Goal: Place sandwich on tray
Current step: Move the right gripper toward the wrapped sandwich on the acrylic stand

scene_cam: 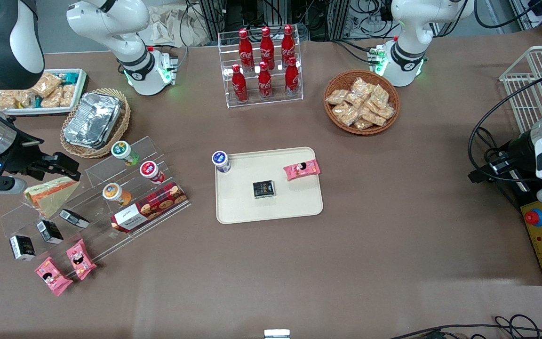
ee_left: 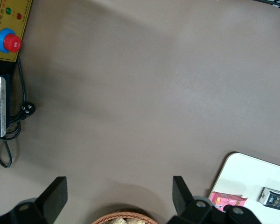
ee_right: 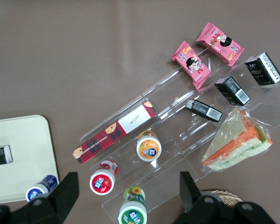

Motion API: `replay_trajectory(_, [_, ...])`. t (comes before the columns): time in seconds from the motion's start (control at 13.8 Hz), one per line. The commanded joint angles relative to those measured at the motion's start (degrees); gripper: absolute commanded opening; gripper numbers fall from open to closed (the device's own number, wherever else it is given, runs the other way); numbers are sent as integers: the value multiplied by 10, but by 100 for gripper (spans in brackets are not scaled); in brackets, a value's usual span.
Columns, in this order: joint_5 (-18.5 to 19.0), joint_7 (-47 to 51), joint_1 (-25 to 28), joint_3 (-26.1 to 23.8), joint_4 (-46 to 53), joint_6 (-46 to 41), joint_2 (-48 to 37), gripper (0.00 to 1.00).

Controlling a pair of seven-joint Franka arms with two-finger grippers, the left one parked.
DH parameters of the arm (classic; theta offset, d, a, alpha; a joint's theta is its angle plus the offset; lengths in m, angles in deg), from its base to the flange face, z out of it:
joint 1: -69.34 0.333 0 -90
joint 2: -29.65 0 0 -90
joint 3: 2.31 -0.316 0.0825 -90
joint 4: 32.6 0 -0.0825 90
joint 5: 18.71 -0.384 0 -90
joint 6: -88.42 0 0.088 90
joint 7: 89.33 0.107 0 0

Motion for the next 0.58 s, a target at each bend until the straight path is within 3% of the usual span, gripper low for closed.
replay_trajectory(0.0, [11, 5, -2, -1, 13, -13, 2, 96])
replay_trajectory(0.51, [4, 12, -9, 4, 13, -13, 2, 96])
